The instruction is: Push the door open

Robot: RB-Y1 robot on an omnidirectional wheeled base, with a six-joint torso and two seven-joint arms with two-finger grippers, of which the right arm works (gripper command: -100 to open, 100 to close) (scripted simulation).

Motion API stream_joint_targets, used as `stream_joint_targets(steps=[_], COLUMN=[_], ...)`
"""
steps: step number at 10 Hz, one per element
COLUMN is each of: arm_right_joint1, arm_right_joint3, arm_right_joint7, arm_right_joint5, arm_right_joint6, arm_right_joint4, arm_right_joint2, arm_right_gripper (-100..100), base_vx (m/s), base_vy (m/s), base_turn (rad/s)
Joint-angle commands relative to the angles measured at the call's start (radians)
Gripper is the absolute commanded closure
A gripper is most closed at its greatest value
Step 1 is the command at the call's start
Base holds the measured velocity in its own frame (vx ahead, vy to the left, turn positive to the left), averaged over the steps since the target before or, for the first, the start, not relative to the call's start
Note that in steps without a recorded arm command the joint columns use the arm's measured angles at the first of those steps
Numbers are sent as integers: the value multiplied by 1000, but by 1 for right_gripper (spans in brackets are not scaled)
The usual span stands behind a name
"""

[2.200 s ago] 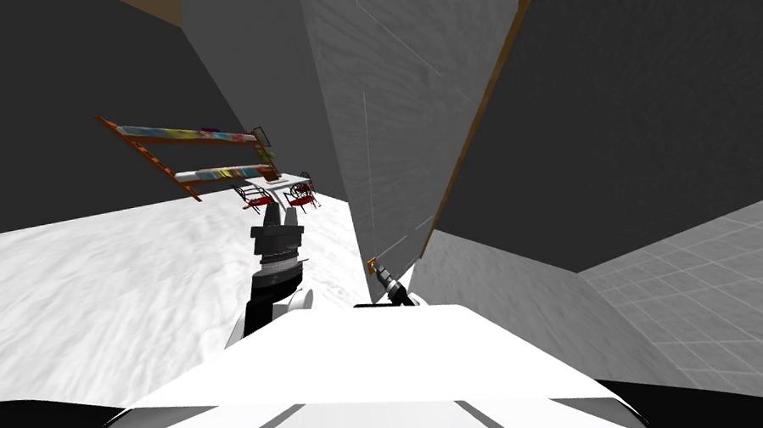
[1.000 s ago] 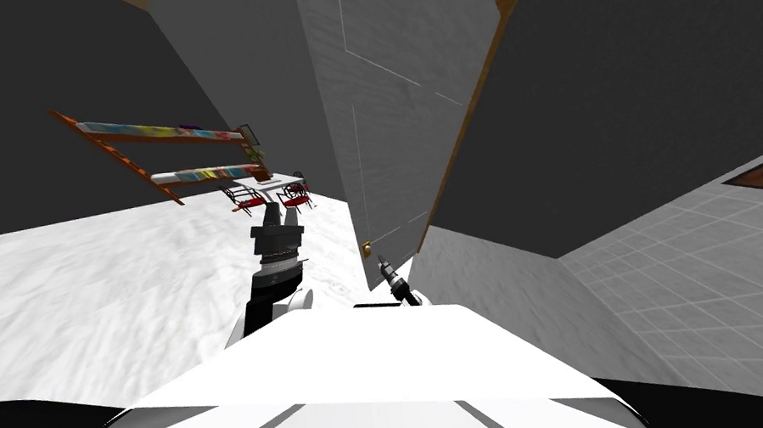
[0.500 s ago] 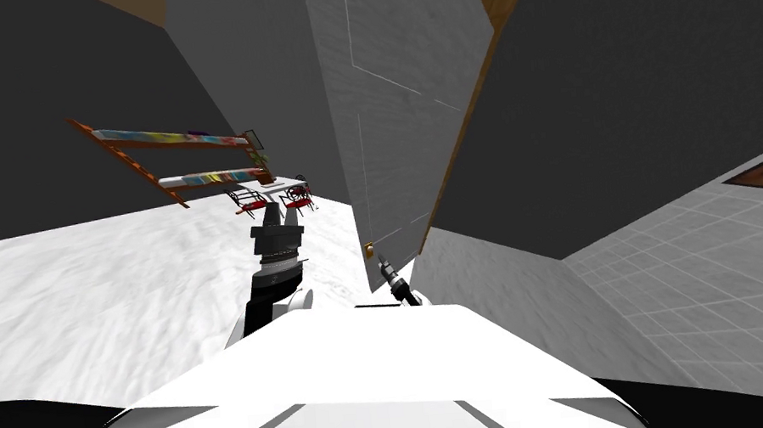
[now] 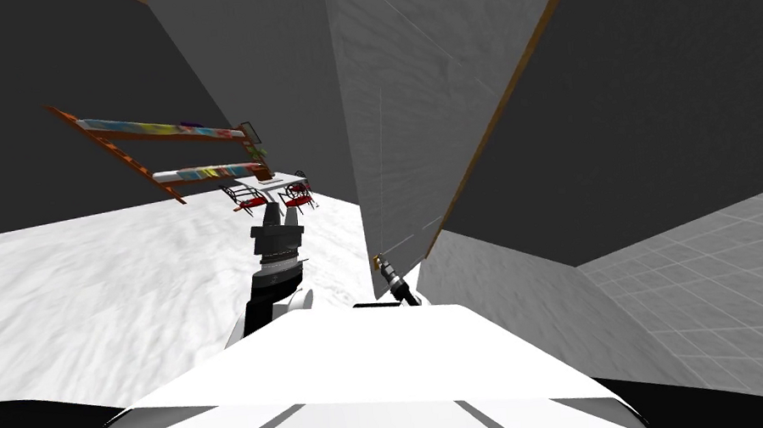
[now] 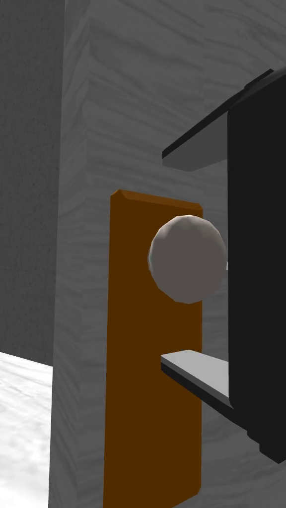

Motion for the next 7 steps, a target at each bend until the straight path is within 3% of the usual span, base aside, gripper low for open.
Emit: stream_joint_targets(steps=[1,2,7], arm_right_joint1=[0,0,0], arm_right_joint3=[0,0,0], arm_right_joint7=[0,0,0], arm_right_joint5=[0,0,0], arm_right_joint6=[0,0,0], arm_right_joint4=[0,0,0], arm_right_joint2=[0,0,0], arm_right_gripper=[-100,100,100], base_vx=[54,-11,-9], base_vy=[41,-6,-7], base_turn=[-12,9,2])
